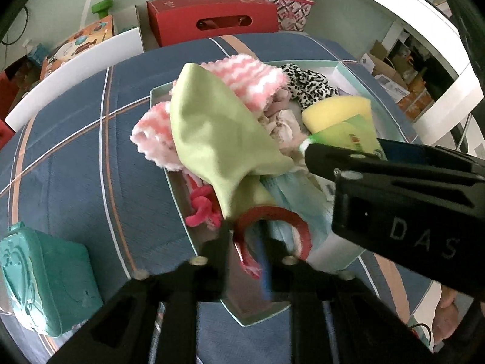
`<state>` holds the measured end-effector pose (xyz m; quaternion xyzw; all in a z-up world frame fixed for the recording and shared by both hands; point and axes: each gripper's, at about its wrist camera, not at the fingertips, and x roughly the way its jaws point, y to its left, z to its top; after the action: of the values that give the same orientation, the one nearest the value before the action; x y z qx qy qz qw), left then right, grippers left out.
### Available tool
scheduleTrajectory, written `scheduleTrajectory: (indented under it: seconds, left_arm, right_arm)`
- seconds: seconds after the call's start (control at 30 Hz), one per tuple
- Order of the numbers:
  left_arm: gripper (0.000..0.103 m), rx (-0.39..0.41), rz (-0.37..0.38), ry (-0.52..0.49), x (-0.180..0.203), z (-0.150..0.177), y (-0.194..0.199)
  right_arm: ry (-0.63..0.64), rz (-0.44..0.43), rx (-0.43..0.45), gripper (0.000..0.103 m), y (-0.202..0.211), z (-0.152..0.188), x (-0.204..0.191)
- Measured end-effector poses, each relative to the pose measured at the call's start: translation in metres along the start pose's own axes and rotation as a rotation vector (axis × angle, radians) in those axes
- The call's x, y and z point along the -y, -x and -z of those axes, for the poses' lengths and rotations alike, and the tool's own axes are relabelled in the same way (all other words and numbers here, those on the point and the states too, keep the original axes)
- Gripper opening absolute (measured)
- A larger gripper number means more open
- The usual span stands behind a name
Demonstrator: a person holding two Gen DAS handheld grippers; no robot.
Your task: Organize soft objects
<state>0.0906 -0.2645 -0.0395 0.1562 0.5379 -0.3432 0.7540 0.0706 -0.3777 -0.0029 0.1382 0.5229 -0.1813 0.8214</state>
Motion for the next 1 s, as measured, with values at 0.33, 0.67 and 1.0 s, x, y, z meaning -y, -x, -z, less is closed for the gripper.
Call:
scheduleTrajectory:
  seconds: [0.33,0.67,1.0]
  left_arm:
    - [0.049,0.046,-0.054,0.001,-0.006,0.001,0.026]
    - [0.065,0.091,-0.174,0.112,-0.041,0.019,0.047]
    - [0.078,0.162,-0.196,0.197,-0.060,0.057,0.076]
  right_arm:
    - [-0.014,-0.016,0.025,0.076,0.015,-0.003,0.002]
    - [-0.007,0.004,0.043,0.080,0.028,0.009,0.000]
    - [0.038,-0.011,0.046,0.094,0.035,0.039,-0.015]
